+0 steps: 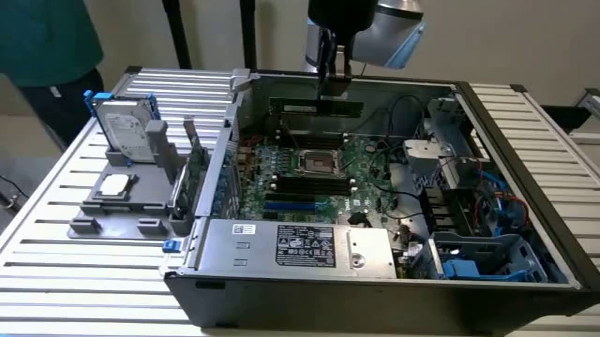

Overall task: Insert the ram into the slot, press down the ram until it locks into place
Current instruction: 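Insert the ram into the slot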

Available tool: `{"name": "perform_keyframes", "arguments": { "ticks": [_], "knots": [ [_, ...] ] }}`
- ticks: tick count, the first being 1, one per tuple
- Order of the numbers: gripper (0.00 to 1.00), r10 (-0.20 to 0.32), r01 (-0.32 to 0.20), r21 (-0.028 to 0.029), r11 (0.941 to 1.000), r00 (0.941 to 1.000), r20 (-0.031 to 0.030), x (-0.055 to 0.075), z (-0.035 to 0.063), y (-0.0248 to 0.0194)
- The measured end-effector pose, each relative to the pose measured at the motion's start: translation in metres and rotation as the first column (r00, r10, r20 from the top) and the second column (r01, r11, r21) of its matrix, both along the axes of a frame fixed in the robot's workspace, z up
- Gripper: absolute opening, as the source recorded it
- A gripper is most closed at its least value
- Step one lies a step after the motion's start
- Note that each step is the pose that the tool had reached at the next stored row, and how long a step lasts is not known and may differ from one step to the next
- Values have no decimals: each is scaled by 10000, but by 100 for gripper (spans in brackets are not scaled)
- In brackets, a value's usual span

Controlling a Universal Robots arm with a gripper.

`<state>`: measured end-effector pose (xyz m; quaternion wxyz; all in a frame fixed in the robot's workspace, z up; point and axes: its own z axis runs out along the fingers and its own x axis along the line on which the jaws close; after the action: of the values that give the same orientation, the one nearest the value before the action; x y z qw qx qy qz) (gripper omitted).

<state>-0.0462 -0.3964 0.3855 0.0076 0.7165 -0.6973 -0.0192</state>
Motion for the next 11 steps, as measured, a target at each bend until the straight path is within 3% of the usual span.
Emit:
{"name": "perform_keyframes", "arguments": {
  "ticks": [11],
  "knots": [
    [14, 0, 0, 0, 10000, 10000, 0, 0, 0, 0]
  ]
}}
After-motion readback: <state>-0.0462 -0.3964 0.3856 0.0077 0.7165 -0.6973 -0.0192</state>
